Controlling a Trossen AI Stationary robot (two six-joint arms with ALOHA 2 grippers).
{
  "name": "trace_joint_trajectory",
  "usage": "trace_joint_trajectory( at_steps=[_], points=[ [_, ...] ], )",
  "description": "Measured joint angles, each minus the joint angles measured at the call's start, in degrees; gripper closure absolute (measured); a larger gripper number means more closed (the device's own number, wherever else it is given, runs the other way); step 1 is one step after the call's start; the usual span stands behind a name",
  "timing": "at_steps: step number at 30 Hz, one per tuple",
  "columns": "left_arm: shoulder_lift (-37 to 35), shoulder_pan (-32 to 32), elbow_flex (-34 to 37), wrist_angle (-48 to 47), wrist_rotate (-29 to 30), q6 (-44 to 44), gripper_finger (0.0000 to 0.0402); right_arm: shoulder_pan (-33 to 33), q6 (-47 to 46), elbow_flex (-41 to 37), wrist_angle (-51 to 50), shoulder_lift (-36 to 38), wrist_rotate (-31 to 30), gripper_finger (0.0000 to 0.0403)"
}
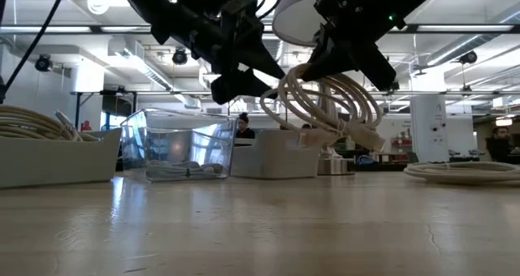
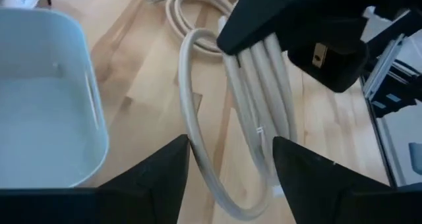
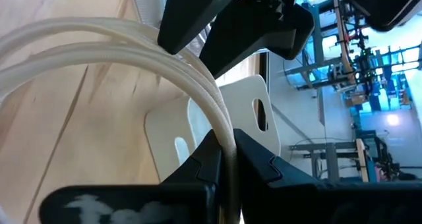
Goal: Pick & Place USB Port
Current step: Put the brown hdmi cable into the right gray bin
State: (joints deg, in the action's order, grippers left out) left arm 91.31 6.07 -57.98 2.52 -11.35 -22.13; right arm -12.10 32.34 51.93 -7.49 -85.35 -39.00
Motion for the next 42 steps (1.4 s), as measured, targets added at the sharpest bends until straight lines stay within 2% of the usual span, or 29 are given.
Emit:
trace_joint_trajectory(
  at_steps=[3,9,20,25,35,42],
  points=[
    [-0.4,0.0,-0.2,1.2,-0.7,0.6,0.0179,0.0,-1.0,-0.2,0.6,0.0,0.0,0.0383],
    [0.1,-0.1,-0.1,5.5,-5.8,0.6,0.0179,0.0,-4.8,-0.3,0.8,0.0,-0.1,0.0383],
    [0.3,-0.2,0.0,7.5,-3.7,1.2,0.0191,0.0,-13.0,0.2,1.1,0.1,-0.2,0.0383],
    [0.3,-0.2,0.0,7.5,-0.6,2.8,0.023,0.1,-15.6,0.3,1.3,0.1,-0.2,0.0376],
    [0.3,-0.1,0.0,7.1,1.3,3.0,0.0357,0.0,-18.6,0.3,2.4,0.0,-0.2,0.0333],
    [0.3,-0.2,0.0,7.6,2.0,2.9,0.0356,-2.8,-18.4,1.5,1.5,2.3,-0.1,0.0304]
  ],
)
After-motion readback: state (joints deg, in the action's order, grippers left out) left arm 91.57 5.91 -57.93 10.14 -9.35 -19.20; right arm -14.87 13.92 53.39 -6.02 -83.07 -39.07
